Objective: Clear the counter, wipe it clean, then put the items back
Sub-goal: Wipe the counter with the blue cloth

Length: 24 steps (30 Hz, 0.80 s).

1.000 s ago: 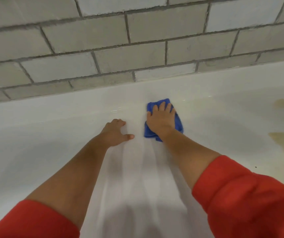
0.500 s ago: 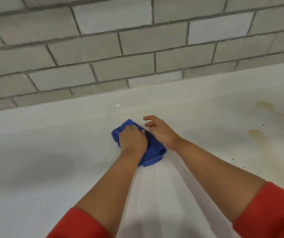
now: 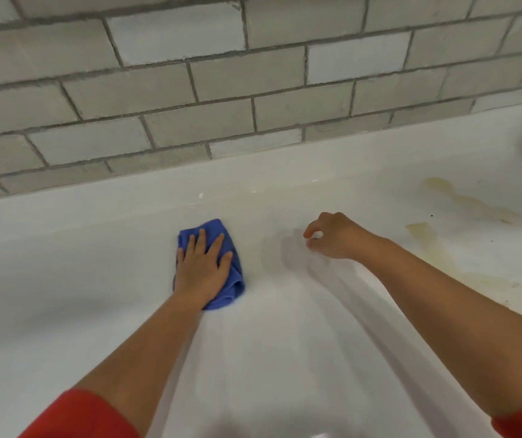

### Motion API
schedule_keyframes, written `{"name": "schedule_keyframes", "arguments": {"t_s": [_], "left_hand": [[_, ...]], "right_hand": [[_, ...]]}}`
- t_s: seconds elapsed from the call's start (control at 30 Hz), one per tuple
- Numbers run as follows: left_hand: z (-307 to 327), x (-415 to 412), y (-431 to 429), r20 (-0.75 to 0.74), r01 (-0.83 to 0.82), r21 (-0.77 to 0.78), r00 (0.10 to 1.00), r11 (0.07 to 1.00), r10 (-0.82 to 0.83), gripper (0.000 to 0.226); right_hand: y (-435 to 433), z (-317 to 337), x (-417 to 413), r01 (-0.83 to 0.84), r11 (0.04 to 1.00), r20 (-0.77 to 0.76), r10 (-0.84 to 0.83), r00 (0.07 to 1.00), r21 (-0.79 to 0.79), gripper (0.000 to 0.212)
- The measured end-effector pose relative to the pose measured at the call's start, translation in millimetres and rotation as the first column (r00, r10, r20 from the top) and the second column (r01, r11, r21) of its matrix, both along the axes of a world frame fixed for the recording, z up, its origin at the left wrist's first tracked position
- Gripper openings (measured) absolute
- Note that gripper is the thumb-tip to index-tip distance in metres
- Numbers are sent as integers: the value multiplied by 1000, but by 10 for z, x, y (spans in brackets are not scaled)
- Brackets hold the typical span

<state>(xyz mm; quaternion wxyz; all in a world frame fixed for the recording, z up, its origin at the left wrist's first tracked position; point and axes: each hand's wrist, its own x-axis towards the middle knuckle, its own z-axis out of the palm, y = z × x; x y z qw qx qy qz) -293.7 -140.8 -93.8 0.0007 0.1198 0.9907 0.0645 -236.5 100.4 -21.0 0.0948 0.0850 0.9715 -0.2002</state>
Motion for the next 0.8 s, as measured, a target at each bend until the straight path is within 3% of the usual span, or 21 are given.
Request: {"name": "schedule_keyframes", "arguments": {"t_s": [0.23,0.33,0.5,0.6,0.73,0.8], "left_hand": [[44,-298,453,28,-42,-53,999,998,43,54],[32,58,742,38,136,-38,990,990,-135,52],[28,933,752,-7,461,-22,887,887,-461,51],[30,1122,402,4,557,64,830,828,-558,75],[30,746,259,7,452,83,891,888,-454,91],[42,471,352,34,325,83,944,942,-329,83]], "right_hand": [[226,-30,654,34,995,3,-35,999,91,36],[138,-97,809,77,995,3,-78,997,64,34],[-90,-56,1009,104,994,-52,-102,993,32,32],[-90,10,1200,157,987,-87,-154,984,26,32],[-19,47,1592,212,975,-74,-208,975,58,32],[22,37,1791,253,965,-76,-248,966,63,32]]}}
